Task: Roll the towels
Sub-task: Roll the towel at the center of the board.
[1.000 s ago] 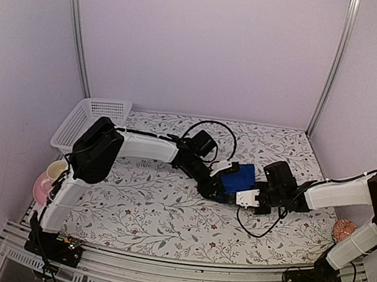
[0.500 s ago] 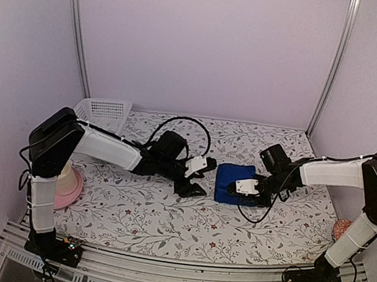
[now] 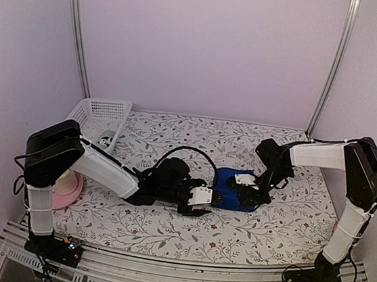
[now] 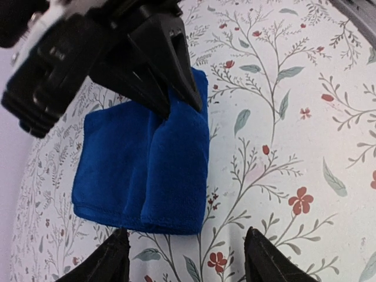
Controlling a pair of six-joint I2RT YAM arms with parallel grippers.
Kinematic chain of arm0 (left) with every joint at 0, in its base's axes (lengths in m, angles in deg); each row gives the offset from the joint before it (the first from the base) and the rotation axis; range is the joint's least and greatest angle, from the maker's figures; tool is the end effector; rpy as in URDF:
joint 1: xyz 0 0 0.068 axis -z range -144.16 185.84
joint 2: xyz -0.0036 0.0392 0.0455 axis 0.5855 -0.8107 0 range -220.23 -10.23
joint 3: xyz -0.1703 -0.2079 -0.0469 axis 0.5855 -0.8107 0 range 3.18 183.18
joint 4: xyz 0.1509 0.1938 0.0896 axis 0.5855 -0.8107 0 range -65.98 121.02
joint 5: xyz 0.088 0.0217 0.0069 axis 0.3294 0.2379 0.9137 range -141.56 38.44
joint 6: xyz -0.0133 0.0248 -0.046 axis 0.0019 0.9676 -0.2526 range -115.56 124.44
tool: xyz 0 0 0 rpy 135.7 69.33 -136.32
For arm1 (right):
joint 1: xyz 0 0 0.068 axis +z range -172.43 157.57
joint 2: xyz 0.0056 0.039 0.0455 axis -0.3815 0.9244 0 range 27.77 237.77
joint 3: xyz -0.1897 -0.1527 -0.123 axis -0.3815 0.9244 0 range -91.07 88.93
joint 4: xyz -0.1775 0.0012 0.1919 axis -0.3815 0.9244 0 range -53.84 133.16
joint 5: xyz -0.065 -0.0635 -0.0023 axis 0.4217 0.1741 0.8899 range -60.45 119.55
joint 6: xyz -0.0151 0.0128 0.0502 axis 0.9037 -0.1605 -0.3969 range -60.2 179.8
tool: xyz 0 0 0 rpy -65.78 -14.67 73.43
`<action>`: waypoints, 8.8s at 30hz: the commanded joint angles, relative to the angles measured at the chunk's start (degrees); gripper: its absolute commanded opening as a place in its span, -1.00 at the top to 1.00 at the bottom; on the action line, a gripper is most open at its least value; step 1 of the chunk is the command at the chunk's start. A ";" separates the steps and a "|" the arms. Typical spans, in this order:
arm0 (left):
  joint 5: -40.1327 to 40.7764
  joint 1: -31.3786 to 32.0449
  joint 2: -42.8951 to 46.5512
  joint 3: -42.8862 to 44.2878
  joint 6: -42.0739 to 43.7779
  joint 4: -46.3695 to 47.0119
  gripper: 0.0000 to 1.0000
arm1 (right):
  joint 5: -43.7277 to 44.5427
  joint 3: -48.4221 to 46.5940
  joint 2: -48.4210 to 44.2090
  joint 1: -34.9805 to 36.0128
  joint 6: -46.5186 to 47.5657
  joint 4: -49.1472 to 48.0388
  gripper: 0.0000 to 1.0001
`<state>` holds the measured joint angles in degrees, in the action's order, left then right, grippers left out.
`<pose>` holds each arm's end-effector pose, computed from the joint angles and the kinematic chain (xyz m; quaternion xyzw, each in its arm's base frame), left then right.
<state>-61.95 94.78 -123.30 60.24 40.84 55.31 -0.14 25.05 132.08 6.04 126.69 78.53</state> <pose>0.2023 -0.3485 0.1294 0.6728 0.5532 -0.1723 0.4601 0.2762 0.1699 0.1520 -0.7241 0.6376 0.2215 0.1414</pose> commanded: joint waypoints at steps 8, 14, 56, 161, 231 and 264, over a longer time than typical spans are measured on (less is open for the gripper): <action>8.11 4.56 -3.31 1.87 9.98 7.53 -0.24 | -3.79 -11.71 11.07 -4.24 -1.84 16.54 0.54; 9.93 4.70 -5.79 3.46 11.63 7.89 -0.17 | -1.84 -14.15 13.43 -4.42 -3.95 15.16 0.56; 17.63 2.77 -16.55 10.66 19.60 7.28 0.17 | 0.63 -22.79 19.00 -4.90 -0.77 17.92 0.41; 6.44 -1.33 -0.13 -5.58 -1.27 12.28 -0.37 | 8.38 4.44 -1.75 5.40 -2.65 -6.10 0.44; 14.60 6.26 -11.02 6.09 8.86 -0.13 1.00 | 1.04 -17.95 12.65 3.09 -1.35 18.81 0.04; -10.81 -6.70 -23.05 35.25 -39.49 -35.71 1.00 | 5.28 -1.30 -14.49 -10.94 -12.67 -4.85 -0.99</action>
<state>-74.67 89.40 -142.12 95.60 9.96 25.20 4.40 23.85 119.97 -3.86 120.42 76.72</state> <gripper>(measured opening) 0.140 0.842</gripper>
